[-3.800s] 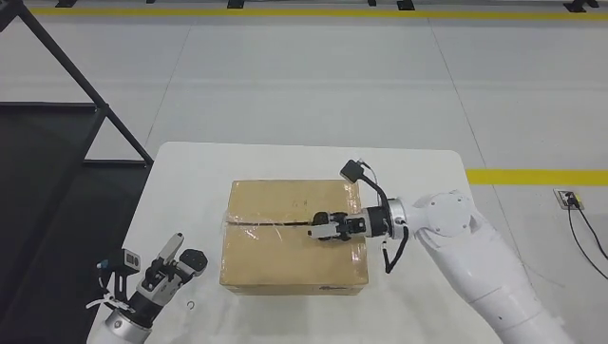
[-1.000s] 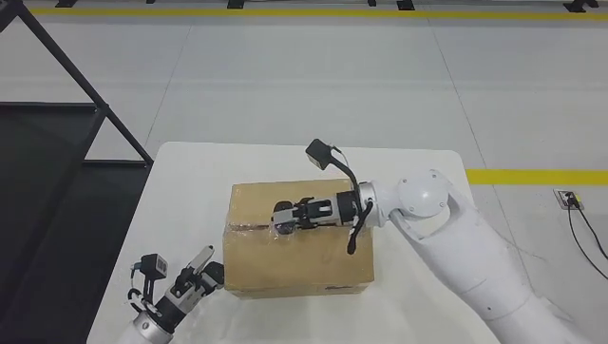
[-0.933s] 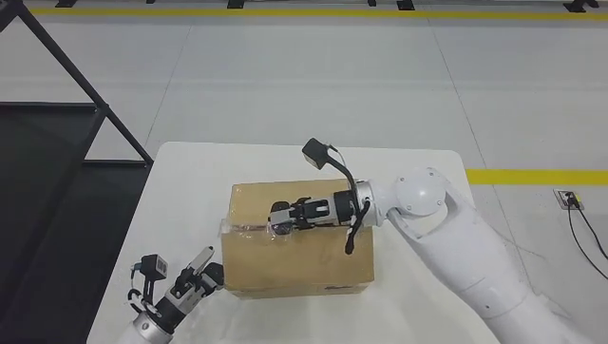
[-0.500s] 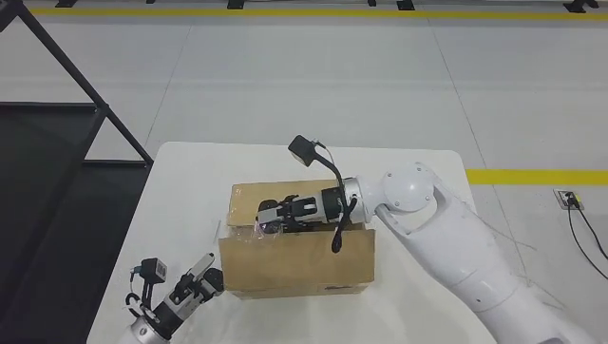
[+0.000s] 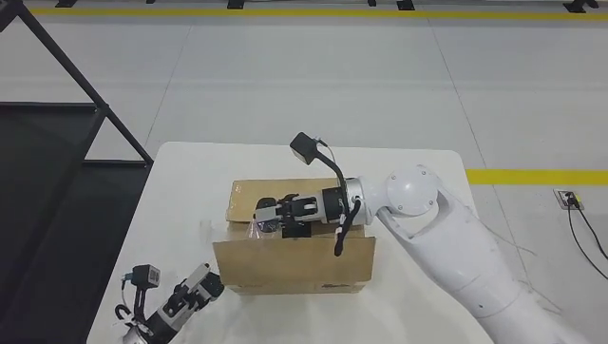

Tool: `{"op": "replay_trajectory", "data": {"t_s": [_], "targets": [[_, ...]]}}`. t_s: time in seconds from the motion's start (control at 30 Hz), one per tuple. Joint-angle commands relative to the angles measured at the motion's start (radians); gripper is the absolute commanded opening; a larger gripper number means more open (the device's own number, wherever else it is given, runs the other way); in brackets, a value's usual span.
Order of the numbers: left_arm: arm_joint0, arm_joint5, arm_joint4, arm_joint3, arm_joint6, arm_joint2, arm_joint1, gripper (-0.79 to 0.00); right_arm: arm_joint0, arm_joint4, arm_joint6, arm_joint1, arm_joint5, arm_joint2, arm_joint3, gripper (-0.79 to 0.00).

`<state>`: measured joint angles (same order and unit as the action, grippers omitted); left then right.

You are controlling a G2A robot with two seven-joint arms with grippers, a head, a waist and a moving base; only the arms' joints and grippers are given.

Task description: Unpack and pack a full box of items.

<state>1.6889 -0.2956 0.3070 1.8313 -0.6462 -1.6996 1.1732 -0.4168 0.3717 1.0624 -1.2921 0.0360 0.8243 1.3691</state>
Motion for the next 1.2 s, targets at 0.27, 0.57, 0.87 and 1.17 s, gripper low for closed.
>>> {"op": "replay_trajectory", "data": {"t_s": [0.27, 0.57, 0.87, 1.17], "targets": [[-0.023, 0.071, -0.167, 0.037, 0.135, 0.049, 0.002, 0.0, -0.002, 0.01, 0.006, -0.008, -0.002, 0.002, -0.027, -0.785], [0.005, -0.028, -0.138, 0.022, 0.304, 0.025, 0.011, -0.785, -0.01, 0.018, 0.017, -0.009, 0.011, 0.021, -0.053, -0.785], [0.1, -0.092, 0.003, 0.122, -0.032, -0.053, -0.009, -0.785, -0.006, 0.026, 0.037, -0.012, 0.023, 0.031, -0.079, -0.785], [0.076, -0.042, -0.013, 0.13, -0.057, -0.006, -0.013, -0.785, -0.005, 0.028, 0.062, -0.015, 0.031, 0.036, -0.092, -0.785]]}}
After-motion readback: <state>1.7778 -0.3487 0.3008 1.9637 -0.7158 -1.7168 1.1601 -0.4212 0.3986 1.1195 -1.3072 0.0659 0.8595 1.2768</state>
